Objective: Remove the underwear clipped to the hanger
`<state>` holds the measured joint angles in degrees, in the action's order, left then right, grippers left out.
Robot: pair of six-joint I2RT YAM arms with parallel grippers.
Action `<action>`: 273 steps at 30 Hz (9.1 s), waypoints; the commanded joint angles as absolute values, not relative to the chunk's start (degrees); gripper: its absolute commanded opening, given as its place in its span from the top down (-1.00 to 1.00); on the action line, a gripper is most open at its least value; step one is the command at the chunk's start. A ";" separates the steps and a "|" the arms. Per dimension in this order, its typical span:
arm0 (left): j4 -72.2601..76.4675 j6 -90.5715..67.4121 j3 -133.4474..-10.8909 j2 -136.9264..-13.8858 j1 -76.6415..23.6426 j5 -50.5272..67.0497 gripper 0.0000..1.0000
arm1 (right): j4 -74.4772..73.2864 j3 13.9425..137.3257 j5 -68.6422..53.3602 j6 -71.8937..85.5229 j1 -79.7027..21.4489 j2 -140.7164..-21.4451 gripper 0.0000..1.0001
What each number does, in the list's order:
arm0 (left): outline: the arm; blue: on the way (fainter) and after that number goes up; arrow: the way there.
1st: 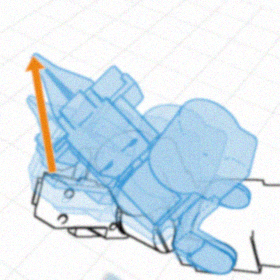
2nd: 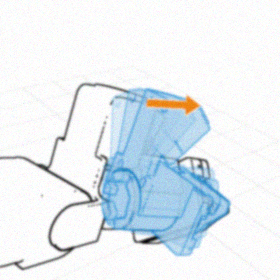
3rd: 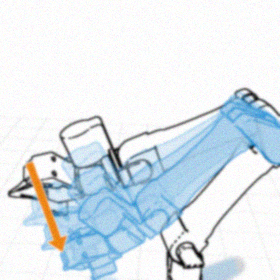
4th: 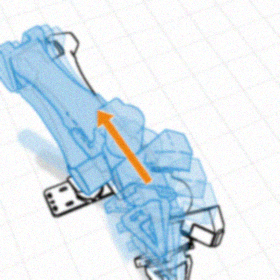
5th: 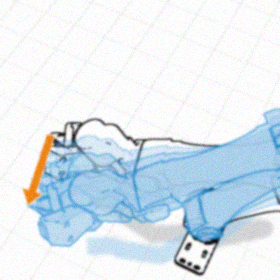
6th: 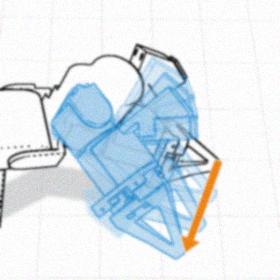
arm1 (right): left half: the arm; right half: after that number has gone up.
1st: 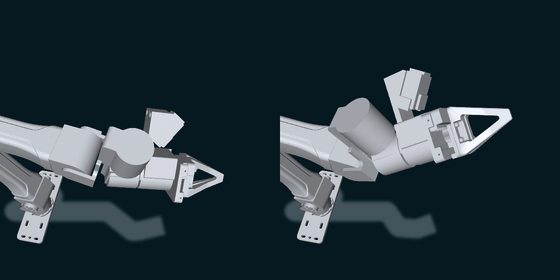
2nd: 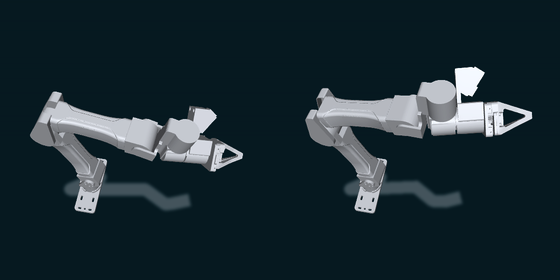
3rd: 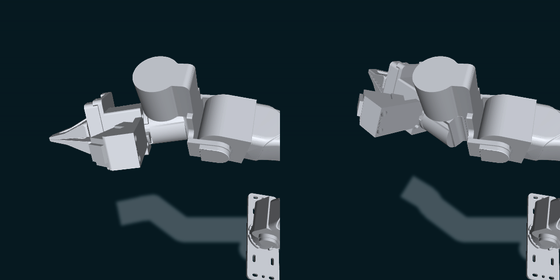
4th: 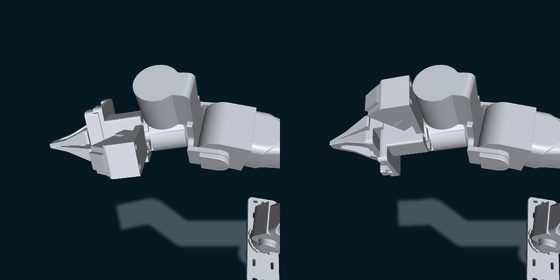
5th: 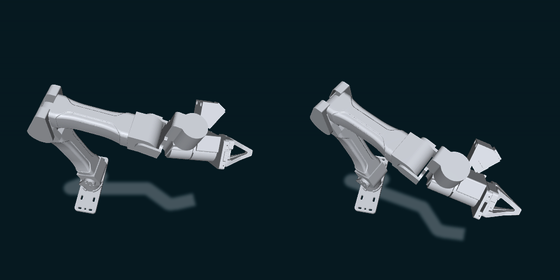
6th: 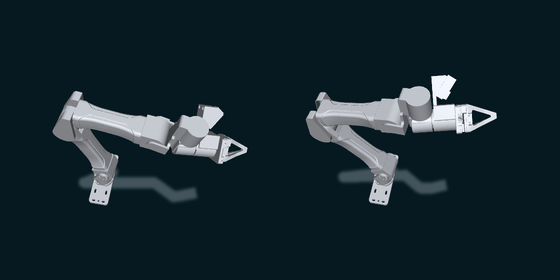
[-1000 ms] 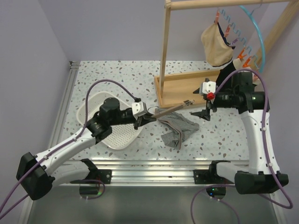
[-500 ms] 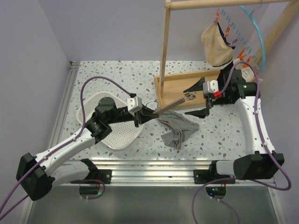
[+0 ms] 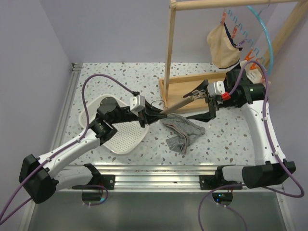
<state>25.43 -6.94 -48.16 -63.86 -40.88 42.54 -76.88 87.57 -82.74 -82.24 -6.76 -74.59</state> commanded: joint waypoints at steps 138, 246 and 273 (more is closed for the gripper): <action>15.56 1.75 -67.24 -71.10 -37.79 38.85 1.00 | -4.75 94.48 -90.44 4.13 -10.64 -74.45 -0.65; 18.54 0.53 -43.59 -44.91 -37.18 10.63 -0.81 | 23.29 115.74 -46.24 27.68 12.04 -85.16 1.00; 21.18 -2.63 -42.80 -45.97 -37.18 11.51 -0.80 | 26.08 133.34 -26.55 12.22 -1.49 -100.98 1.00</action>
<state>17.23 -1.02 -43.31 -45.87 -37.52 11.09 19.42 133.05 -31.92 15.27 -0.36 -100.57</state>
